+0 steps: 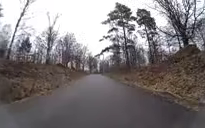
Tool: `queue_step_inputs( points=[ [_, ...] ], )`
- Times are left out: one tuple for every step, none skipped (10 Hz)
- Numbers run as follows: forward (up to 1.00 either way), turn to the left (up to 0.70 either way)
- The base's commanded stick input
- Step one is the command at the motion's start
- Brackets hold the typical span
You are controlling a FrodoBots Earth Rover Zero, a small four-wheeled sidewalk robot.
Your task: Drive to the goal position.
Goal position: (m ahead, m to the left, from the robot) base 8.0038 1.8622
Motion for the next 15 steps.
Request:
queue_step_inputs(
  points=[
    [0.70,0.00],
    [0.70,0.00],
    [0.70,0.00],
    [0.70,0.00],
    [0.70,0.00],
    [0.70,0.00],
    [0.74,0.00],
    [0.85,0.00],
    [0.85,0.00],
    [0.85,0.00],
    [0.85,0.00],
    [0.85,0.00],
    [0.94,0.00],
    [1.00,0.00],
    [1.00,0.00]
  ],
)
